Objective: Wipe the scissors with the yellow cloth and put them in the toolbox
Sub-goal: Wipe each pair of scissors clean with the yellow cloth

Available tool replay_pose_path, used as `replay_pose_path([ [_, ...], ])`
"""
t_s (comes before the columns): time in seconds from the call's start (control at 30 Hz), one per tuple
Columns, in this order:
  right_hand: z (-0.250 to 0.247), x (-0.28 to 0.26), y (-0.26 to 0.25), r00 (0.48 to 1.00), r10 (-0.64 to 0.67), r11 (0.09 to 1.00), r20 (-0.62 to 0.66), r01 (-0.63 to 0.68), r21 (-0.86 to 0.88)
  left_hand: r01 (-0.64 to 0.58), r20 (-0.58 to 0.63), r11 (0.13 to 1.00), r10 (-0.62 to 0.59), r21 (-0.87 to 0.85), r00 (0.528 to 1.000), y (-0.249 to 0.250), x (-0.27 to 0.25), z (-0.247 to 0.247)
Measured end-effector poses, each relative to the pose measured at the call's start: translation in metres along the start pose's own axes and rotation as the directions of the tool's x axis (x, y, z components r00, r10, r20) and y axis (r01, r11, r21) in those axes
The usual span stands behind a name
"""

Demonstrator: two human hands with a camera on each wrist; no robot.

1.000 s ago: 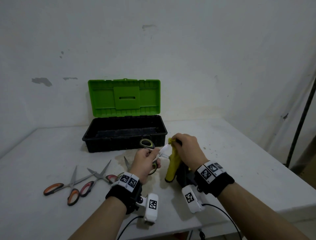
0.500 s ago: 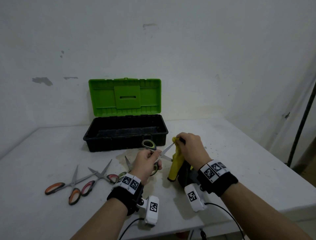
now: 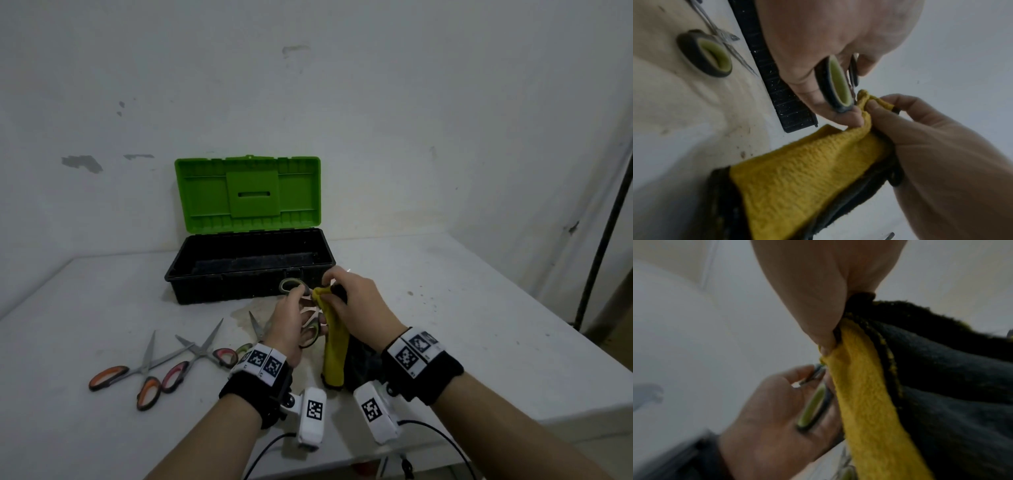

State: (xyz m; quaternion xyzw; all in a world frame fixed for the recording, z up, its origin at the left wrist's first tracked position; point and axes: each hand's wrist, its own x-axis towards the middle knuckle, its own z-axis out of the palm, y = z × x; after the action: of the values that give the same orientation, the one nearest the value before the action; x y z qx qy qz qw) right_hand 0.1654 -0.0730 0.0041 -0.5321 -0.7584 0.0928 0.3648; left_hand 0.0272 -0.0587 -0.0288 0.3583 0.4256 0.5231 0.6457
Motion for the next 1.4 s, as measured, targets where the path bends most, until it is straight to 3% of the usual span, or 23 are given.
replay_pose_path([
  [0.13,0.009,-0.001,0.005,0.998,-0.009,0.996,-0.062,0.003,-0.087,-0.024,-0.049,0.998,0.021,-0.054,0.999,-0.001,0.002,-0.004],
  [0.27,0.015,-0.013,0.001,0.998,-0.058,0.986,0.04,0.064,-0.153,-0.047,-0.092,0.998,0.044,-0.035,0.995,-0.004,0.003,-0.007],
  [0.47,0.01,-0.008,-0.001,0.994,0.086,0.988,0.072,-0.076,-0.133,-0.052,-0.071,0.999,0.052,0.001,0.996,-0.007,0.001,-0.005],
  [0.53,0.008,-0.008,-0.002,0.995,0.039,0.989,0.092,-0.026,-0.143,-0.05,-0.095,0.998,0.053,0.036,0.994,-0.009,0.003,-0.005],
  [0.67,0.007,-0.013,-0.009,0.972,-0.171,0.962,0.162,0.2,-0.187,-0.06,-0.107,0.99,0.074,0.129,0.992,-0.011,0.003,-0.003],
  [0.73,0.007,-0.014,-0.011,0.959,-0.202,0.94,0.199,0.247,-0.236,-0.076,-0.094,0.987,0.09,0.143,0.991,-0.01,-0.001,0.0],
  [0.9,-0.005,-0.011,-0.013,0.95,-0.143,0.934,0.277,0.222,-0.279,-0.089,-0.078,0.979,0.105,0.185,0.991,-0.01,0.0,-0.003],
  [1.4,-0.004,-0.013,-0.011,0.976,-0.111,0.963,0.189,0.153,-0.223,-0.116,-0.055,0.97,0.13,0.213,0.99,-0.015,0.002,-0.001],
])
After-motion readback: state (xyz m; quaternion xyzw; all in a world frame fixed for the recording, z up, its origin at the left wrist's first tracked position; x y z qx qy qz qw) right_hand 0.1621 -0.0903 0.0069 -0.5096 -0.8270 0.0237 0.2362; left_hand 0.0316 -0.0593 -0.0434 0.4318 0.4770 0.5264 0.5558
